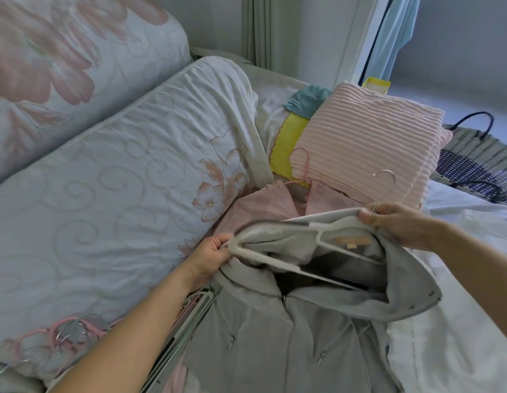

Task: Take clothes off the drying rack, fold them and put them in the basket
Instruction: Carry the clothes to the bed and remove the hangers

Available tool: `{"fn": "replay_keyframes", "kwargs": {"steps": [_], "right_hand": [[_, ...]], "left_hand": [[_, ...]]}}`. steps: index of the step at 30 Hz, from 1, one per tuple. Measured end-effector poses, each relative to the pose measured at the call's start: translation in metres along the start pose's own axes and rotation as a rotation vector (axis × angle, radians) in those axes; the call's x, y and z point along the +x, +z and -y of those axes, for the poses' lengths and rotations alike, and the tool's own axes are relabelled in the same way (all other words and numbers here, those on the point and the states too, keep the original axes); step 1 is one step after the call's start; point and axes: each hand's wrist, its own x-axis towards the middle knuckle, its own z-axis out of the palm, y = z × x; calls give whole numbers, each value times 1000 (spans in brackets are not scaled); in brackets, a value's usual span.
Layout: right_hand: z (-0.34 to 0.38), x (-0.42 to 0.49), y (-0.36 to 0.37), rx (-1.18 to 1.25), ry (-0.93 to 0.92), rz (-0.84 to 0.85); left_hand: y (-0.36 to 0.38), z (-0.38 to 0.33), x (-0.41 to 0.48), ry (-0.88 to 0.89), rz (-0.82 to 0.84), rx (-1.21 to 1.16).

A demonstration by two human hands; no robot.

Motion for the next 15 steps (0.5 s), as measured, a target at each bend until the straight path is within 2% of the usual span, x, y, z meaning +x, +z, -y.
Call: {"fn": "replay_keyframes", "kwargs": {"steps": [3,9,12,14,15], "right_hand": [[13,3,9,151,-79,-27],[16,17,20,-230,-140,-303],[8,24,20,-369,-180,-383],[6,26,31,-478,-192,-371],[5,27,39,-518,-213,-349]], "left_hand": [[1,12,5,-25,7,10],[-13,14,12,131,-251,312],[-10,4,3,363,-515,408],[1,-13,1,650,-609,709],[9,-21,5,773,-572,880]]}}
